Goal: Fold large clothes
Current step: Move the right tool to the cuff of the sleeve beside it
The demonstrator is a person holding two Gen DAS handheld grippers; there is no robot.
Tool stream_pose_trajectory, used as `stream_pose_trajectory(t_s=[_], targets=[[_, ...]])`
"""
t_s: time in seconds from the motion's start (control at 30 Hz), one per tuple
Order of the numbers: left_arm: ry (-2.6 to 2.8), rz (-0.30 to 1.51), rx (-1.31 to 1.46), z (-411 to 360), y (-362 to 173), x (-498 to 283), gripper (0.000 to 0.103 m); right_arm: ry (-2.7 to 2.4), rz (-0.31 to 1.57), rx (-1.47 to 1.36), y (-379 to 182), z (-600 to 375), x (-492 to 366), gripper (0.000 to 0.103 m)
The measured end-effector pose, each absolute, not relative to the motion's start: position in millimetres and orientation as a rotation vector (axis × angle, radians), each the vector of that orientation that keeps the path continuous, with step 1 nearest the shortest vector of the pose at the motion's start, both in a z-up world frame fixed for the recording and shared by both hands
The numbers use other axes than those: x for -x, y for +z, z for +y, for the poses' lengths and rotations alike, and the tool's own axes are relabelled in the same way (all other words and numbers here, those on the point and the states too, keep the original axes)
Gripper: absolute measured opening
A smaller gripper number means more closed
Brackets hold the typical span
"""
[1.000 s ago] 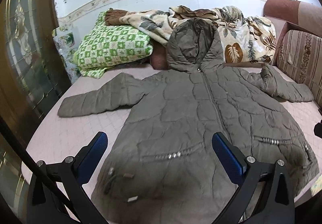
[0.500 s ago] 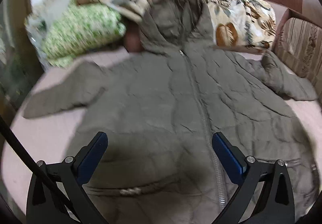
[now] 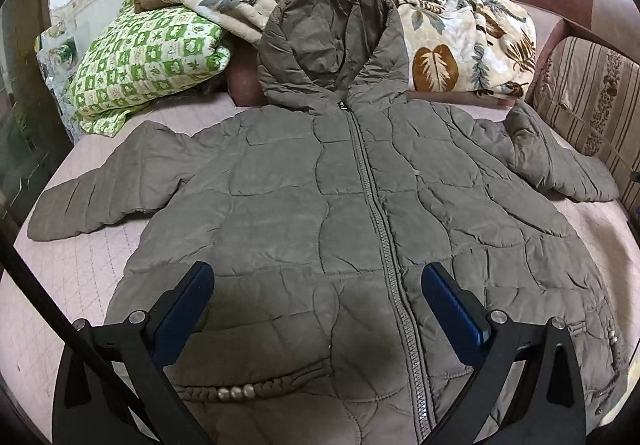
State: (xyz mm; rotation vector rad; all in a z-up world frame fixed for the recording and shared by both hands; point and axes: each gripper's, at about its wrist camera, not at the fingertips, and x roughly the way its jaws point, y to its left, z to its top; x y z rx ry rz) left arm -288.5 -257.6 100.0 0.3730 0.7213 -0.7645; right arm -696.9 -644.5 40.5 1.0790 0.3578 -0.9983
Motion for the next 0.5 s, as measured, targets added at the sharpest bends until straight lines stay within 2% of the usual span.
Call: stream_pose_trajectory(t_s=[0.33,0.5], targets=[[-0.766,0.729,-0.418,-272,89,293,0.103,-1.085,0.669,-0.571,53,-605,617,0.079],[-0.766,0.733,-0.432,-273,87,293,0.103,-1.111,0.743,-0.352,58,-583,591,0.079]])
